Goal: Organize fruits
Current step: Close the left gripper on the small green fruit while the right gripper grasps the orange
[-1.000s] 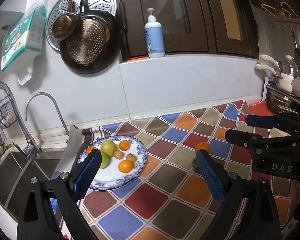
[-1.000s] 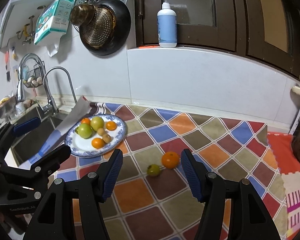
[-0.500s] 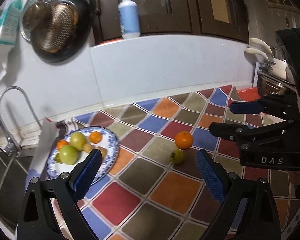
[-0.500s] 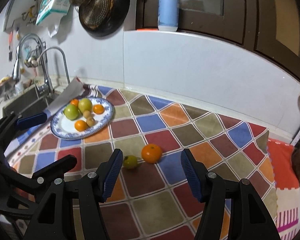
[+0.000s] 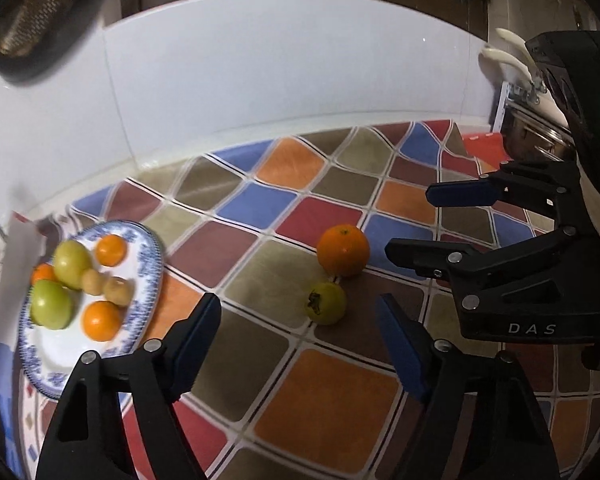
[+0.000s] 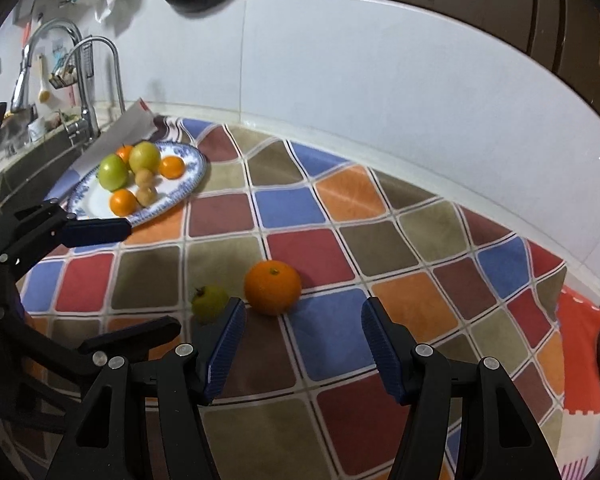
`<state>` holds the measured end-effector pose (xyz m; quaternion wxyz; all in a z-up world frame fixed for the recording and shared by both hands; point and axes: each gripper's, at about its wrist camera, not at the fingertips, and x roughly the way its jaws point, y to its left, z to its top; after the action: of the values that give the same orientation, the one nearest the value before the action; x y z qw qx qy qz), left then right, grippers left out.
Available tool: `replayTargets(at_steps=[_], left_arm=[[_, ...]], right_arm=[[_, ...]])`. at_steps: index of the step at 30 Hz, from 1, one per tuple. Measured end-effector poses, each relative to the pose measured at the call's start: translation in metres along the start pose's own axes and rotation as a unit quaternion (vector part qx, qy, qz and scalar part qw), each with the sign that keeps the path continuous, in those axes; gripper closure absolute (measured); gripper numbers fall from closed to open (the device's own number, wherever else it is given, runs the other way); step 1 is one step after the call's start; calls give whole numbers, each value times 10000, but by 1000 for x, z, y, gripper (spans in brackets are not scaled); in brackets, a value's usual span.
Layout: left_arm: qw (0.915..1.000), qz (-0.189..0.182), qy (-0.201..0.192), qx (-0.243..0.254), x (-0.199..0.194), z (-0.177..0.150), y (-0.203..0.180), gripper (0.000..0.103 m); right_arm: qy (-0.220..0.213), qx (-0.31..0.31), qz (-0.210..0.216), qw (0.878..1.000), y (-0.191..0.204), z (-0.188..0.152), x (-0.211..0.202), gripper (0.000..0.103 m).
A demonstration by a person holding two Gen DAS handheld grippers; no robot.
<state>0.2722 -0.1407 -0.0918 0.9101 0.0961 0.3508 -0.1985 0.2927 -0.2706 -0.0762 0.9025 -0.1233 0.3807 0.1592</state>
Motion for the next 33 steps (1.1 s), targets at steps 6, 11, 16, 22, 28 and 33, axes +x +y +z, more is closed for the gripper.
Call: replayTargets(at_steps=[6, 11, 16, 22, 28, 33], left_arm=[[9996, -205, 188, 46, 21, 1, -2, 40], [9988, -361, 324, 100, 34, 2, -4, 53], [9971, -584, 478, 53, 41, 4, -2, 71], [9975, -545, 455, 12, 39, 4, 2, 75], [9994, -112, 290, -134, 27, 6, 18, 75], [9993, 14, 301, -231, 25, 6, 26, 75]], right_arm=[[124, 83, 107, 9998, -6, -3, 16, 42], [178, 152, 141, 9996, -9, -5, 25, 42], [186, 216, 172, 9994, -12, -5, 29, 42], [193, 268, 238, 9992, -10, -4, 33, 42], [203, 270, 308, 9990, -4, -3, 39, 42], [177, 460, 423, 9979, -2, 3, 47, 42]])
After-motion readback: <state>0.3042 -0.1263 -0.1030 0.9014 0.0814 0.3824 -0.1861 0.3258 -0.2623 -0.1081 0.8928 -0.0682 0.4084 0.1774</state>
